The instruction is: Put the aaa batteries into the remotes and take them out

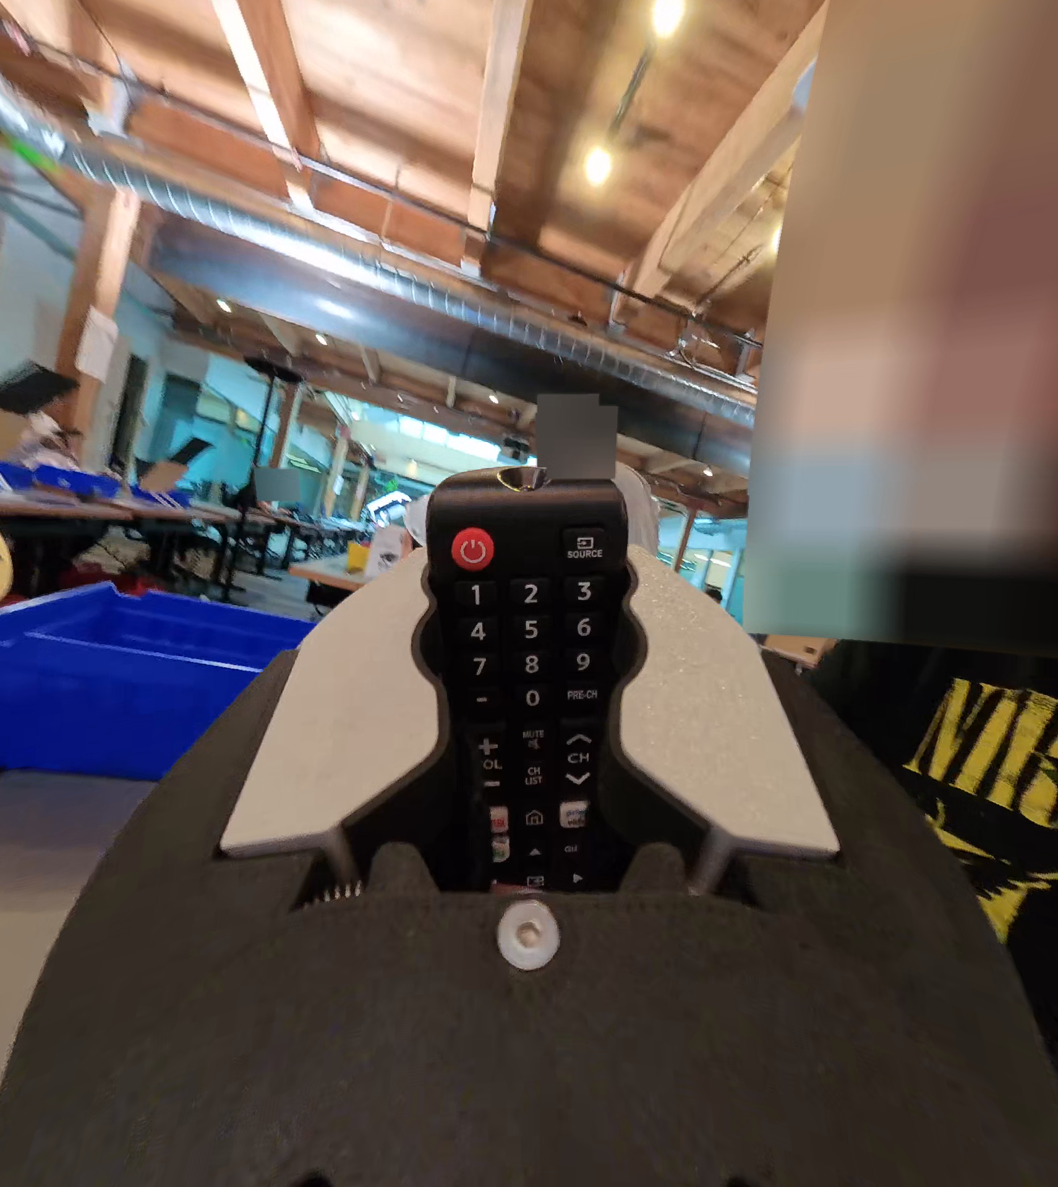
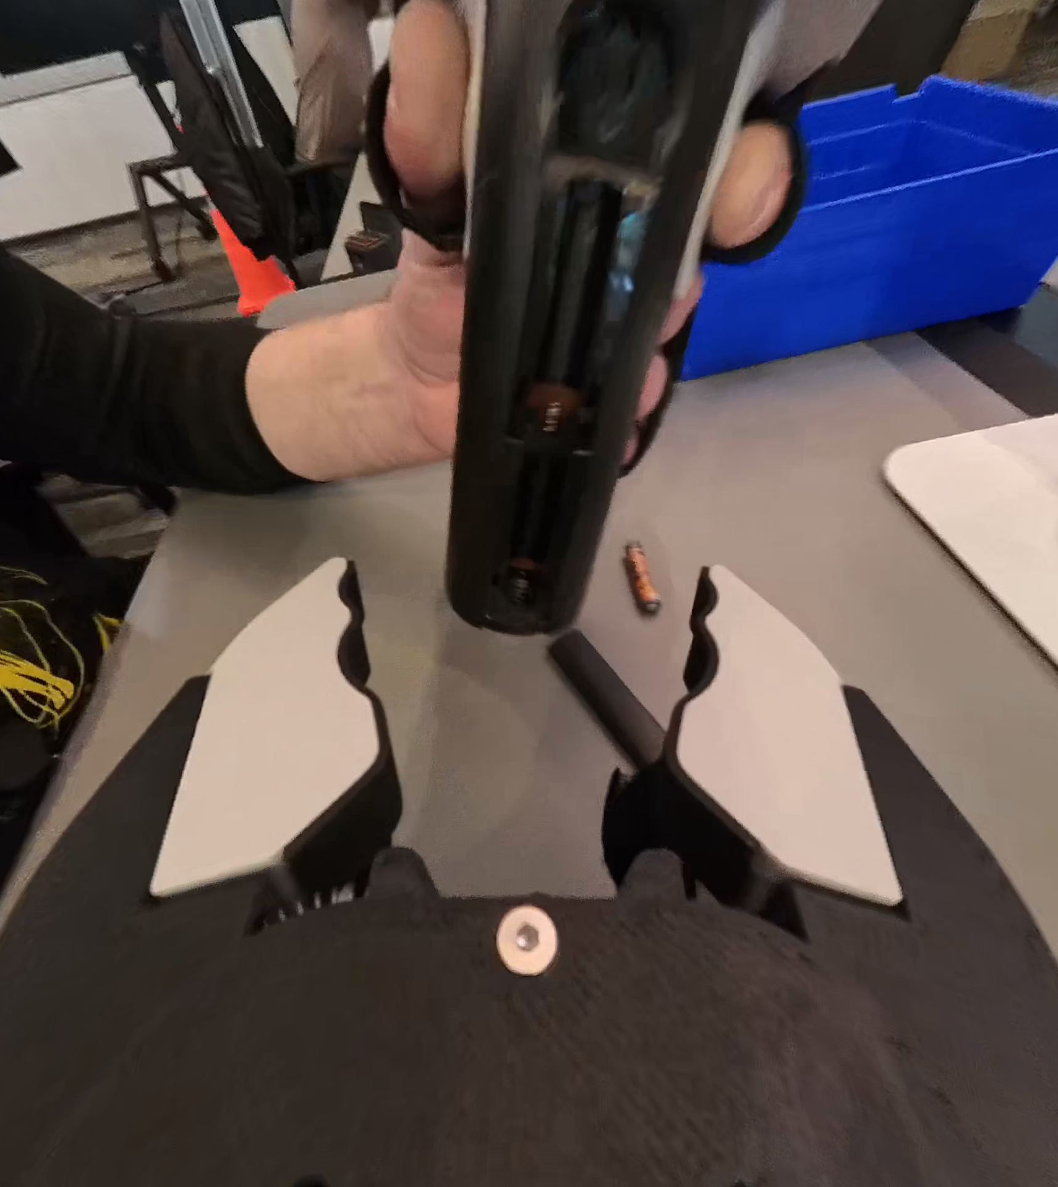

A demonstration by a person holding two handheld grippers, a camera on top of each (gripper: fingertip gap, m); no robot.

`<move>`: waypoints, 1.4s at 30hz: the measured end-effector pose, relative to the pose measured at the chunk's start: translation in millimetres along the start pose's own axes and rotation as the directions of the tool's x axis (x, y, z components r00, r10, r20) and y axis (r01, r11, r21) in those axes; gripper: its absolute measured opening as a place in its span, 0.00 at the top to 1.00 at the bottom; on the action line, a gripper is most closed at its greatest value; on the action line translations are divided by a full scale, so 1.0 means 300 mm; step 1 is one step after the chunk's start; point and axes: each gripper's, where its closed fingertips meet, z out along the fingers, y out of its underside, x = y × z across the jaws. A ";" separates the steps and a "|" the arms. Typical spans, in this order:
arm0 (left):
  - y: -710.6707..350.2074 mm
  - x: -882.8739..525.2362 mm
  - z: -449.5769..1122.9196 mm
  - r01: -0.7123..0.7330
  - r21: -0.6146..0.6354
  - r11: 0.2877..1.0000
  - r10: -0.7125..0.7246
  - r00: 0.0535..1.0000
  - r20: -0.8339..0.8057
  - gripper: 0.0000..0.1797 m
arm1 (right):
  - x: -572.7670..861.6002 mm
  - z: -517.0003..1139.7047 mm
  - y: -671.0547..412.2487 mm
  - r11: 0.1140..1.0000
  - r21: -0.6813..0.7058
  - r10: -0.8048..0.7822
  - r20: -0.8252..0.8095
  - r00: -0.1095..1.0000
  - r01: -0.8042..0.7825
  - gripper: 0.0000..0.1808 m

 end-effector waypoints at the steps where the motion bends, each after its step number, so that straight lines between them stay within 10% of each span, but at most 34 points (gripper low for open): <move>1: -0.010 0.004 0.002 -0.020 0.018 1.000 0.020 1.000 0.014 0.71 | -0.011 0.032 0.008 1.000 -0.026 -0.002 -0.005 1.000 0.002 0.45; 6: -0.040 0.056 0.021 -0.076 0.037 0.996 0.076 0.997 -0.005 0.71 | -0.028 0.110 -0.017 0.999 -0.013 -0.042 -0.022 0.999 0.042 0.71; 18: -0.050 0.076 -0.084 -0.274 -0.145 0.951 0.292 0.949 0.116 0.64 | 0.013 -0.032 -0.029 0.926 -0.327 -0.187 0.034 0.982 0.188 0.72; 25: -0.049 0.066 -0.192 -0.437 -0.513 0.739 0.588 0.790 0.173 0.52 | 0.059 -0.145 0.021 0.750 -0.587 -0.299 0.112 0.948 0.305 0.72; 31: 0.082 0.068 -0.177 -0.393 -0.574 0.719 0.548 0.828 0.120 0.42 | 0.062 -0.118 0.036 0.668 -0.645 -0.338 0.182 0.923 0.372 0.72; 38: 0.194 0.060 -0.236 -0.336 -0.814 0.475 0.582 0.813 0.004 0.66 | 0.077 -0.143 0.073 0.501 -0.778 -0.361 0.211 0.908 0.380 0.72; 42: 0.256 0.035 -0.287 -0.271 -0.901 0.338 0.575 0.818 -0.031 0.64 | 0.084 -0.150 0.073 0.467 -0.800 -0.355 0.220 0.909 0.376 0.72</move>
